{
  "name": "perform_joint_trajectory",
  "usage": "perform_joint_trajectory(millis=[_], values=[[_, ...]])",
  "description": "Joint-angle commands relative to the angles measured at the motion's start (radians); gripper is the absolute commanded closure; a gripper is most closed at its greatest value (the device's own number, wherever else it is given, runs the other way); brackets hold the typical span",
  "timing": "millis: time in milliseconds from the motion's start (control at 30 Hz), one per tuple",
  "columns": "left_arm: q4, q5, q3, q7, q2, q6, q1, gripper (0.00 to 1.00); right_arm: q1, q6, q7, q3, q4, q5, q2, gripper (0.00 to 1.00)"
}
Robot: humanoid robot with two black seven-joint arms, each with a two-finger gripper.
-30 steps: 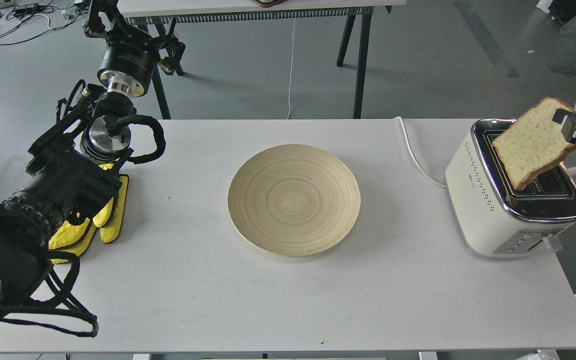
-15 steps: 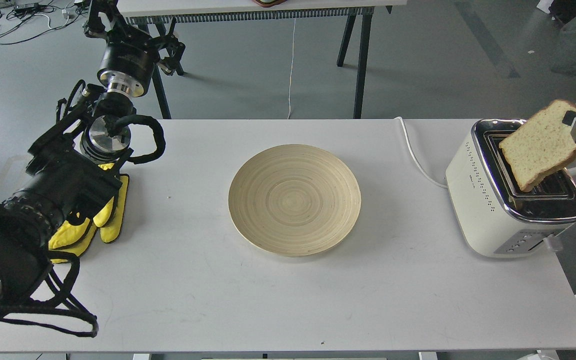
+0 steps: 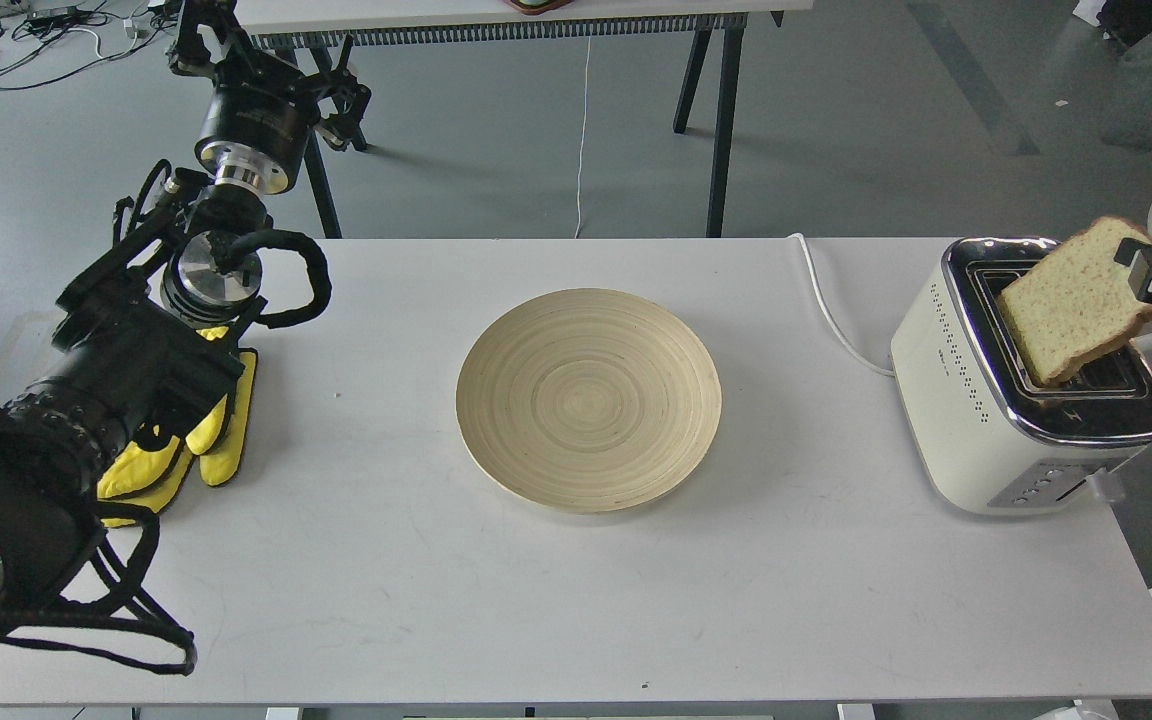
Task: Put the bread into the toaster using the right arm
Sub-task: 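Lower the bread slice into the toaster slot with the right gripper, then open the right gripper and withdraw it upward from the toaster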
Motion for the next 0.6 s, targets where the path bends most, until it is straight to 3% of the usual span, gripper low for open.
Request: perform_joint_trajectory(millis=[0,67,100,333,567], values=[[0.001,-0.001,0.0,0.0,0.0,0.0,0.0,0.0,-0.005,-0.001,0.001,0.003,0.002,0.004,0.02,0.43],[-0.001,0.001,0.0,0.0,0.0,0.0,0.0,0.0,-0.003,-0.001,0.001,0.007,0.006,0.008,0.03,0.21],[-0.001,-0.001,0.0,0.0,0.0,0.0,0.0,0.0,-0.003,-0.002,0.003,0.013,0.008,0.01,0.031,0.01],[-0.001,-0.001,0.0,0.0,0.0,0.0,0.0,0.0,-0.002,-0.007,0.033,0.119,0.049,0.054,0.046,0.02],[-0.001,-0.001,0.0,0.0,0.0,0.0,0.0,0.0,-0.003,0.005,0.055,0.314,0.037,0.613,0.157,0.01]])
